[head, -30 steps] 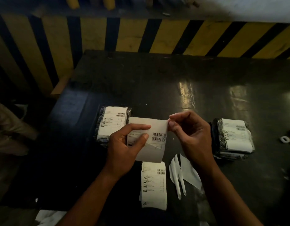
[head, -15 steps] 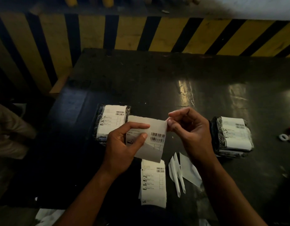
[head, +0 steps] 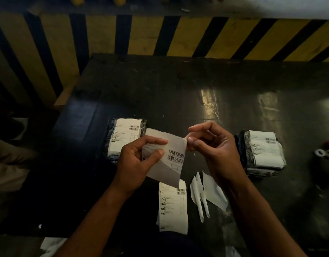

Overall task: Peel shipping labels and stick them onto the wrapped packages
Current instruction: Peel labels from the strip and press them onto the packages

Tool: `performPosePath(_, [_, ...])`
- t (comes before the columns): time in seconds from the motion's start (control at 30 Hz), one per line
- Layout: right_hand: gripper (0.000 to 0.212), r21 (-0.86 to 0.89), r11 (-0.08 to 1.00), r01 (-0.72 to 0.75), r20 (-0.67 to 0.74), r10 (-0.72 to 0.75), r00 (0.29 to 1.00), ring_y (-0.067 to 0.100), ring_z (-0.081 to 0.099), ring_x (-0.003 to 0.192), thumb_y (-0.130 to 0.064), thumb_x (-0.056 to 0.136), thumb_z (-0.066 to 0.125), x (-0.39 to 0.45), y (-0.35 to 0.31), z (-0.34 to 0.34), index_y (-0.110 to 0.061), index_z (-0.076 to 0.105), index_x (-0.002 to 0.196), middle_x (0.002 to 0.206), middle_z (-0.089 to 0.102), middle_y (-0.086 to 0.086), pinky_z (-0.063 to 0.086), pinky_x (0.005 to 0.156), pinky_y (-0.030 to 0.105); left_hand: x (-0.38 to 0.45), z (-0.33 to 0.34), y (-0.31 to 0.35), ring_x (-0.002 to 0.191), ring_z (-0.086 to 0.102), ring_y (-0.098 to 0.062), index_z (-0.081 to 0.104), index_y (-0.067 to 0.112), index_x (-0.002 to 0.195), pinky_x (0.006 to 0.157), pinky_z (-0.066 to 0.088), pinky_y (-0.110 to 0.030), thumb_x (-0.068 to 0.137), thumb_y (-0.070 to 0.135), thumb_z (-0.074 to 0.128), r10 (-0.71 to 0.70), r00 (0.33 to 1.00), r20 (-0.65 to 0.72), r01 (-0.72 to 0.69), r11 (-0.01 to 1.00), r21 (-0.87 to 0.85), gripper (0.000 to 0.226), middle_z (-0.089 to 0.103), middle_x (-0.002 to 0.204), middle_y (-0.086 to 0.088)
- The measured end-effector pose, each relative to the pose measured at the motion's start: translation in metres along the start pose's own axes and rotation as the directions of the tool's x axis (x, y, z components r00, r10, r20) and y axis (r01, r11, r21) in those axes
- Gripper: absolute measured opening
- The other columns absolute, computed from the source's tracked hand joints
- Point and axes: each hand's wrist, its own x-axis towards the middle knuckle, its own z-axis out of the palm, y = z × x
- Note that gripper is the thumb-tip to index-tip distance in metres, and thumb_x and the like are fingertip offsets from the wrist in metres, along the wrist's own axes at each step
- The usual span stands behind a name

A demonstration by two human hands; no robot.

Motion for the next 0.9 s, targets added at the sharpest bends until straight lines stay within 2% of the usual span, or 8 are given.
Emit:
performPosePath(0.2, [0.027, -0.027, 0.999, -0.03, -0.003, 0.03, 1.0, 0.023, 0.073, 0.089, -0.012, 0.082, 0.072, -0.001, -0.002, 0.0, -0.006, 0.063, 0.106, 0.089, 0.073, 0.009, 0.059, 0.079, 0.031, 0.0, 0.0, 0.0, 0.11, 0.07, -0.018, 0.075, 0.031, 0.098, 0.076, 0.064, -0.038, 0.088, 0.011, 0.073, -0.008, 1.0, 0.025, 0.007, 1.0, 0.024, 0.023, 0.071, 0.118, 0.005])
performPosePath(0.47, [0.024, -0.088, 0.995, -0.048, 0.021, 0.051, 0.998, 0.016, 0.071, 0.087, -0.012, 0.079, 0.076, -0.005, -0.002, 0.002, -0.011, 0.063, 0.099, 0.087, 0.071, 0.0, 0.059, 0.08, 0.031, 0.001, 0.001, -0.002, 0.114, 0.066, -0.014, 0.075, 0.037, 0.099, 0.079, 0.063, -0.032, 0.088, 0.012, 0.075, 0.026, 0.998, 0.049, -0.031, 0.994, 0.109, 0.027, 0.067, 0.118, 0.014])
performPosePath(0.57, [0.024, -0.085, 0.995, -0.048, 0.004, 0.048, 0.999, 0.02, 0.071, 0.089, -0.011, 0.079, 0.077, -0.006, 0.002, 0.004, -0.011, 0.063, 0.099, 0.089, 0.071, 0.002, 0.06, 0.083, 0.034, -0.001, 0.006, -0.007, 0.128, 0.048, 0.0, 0.071, 0.04, 0.11, 0.096, 0.05, -0.015, 0.083, 0.026, 0.08, 0.151, 0.988, -0.039, -0.126, 0.917, 0.377, 0.031, 0.049, 0.136, 0.012])
performPosePath(0.63, [0.025, -0.077, 0.996, -0.053, -0.015, 0.052, 0.999, 0.023, 0.071, 0.091, -0.013, 0.078, 0.078, -0.006, 0.005, 0.005, -0.012, 0.063, 0.098, 0.091, 0.071, 0.005, 0.06, 0.085, 0.037, -0.002, 0.011, -0.006, 0.133, 0.04, 0.0, 0.068, 0.039, 0.113, 0.101, 0.037, -0.009, 0.08, 0.039, 0.081, 0.255, 0.962, -0.097, -0.176, 0.853, 0.491, 0.036, 0.043, 0.139, 0.008])
performPosePath(0.7, [0.027, -0.073, 0.996, -0.057, -0.034, 0.055, 0.998, 0.026, 0.071, 0.09, -0.015, 0.077, 0.08, -0.007, 0.008, 0.007, -0.011, 0.064, 0.098, 0.091, 0.071, 0.008, 0.06, 0.087, 0.041, -0.004, 0.015, -0.003, 0.129, 0.047, -0.002, 0.066, 0.037, 0.114, 0.102, 0.043, -0.011, 0.078, 0.047, 0.077, 0.297, 0.953, -0.058, -0.237, 0.853, 0.465, 0.039, 0.05, 0.133, 0.008])
performPosePath(0.73, [0.028, -0.07, 0.996, -0.058, -0.04, 0.056, 0.998, 0.028, 0.071, 0.089, -0.015, 0.076, 0.08, -0.007, 0.01, 0.008, -0.01, 0.064, 0.098, 0.09, 0.071, 0.01, 0.06, 0.088, 0.041, -0.004, 0.017, -0.003, 0.124, 0.054, -0.005, 0.065, 0.033, 0.116, 0.101, 0.049, -0.018, 0.08, 0.046, 0.076, 0.28, 0.96, -0.017, -0.247, 0.873, 0.42, 0.04, 0.057, 0.127, 0.009])
performPosePath(0.8, [0.03, -0.059, 0.996, -0.065, -0.042, 0.062, 0.997, 0.031, 0.071, 0.089, -0.014, 0.075, 0.082, -0.008, 0.012, 0.011, -0.007, 0.064, 0.098, 0.09, 0.071, 0.013, 0.061, 0.088, 0.043, -0.006, 0.021, -0.002, 0.115, 0.065, -0.012, 0.065, 0.027, 0.119, 0.097, 0.057, -0.033, 0.083, 0.033, 0.081, 0.217, 0.975, 0.044, -0.22, 0.919, 0.327, 0.04, 0.067, 0.117, 0.01])
performPosePath(0.9, [0.03, -0.047, 0.996, -0.078, -0.036, 0.076, 0.996, 0.026, 0.071, 0.086, -0.012, 0.073, 0.083, -0.008, 0.013, 0.013, -0.007, 0.065, 0.096, 0.088, 0.07, 0.012, 0.06, 0.086, 0.039, -0.008, 0.027, -0.001, 0.108, 0.071, -0.012, 0.065, 0.022, 0.119, 0.092, 0.06, -0.032, 0.084, 0.016, 0.081, 0.177, 0.983, 0.05, -0.184, 0.956, 0.231, 0.039, 0.072, 0.11, 0.008])
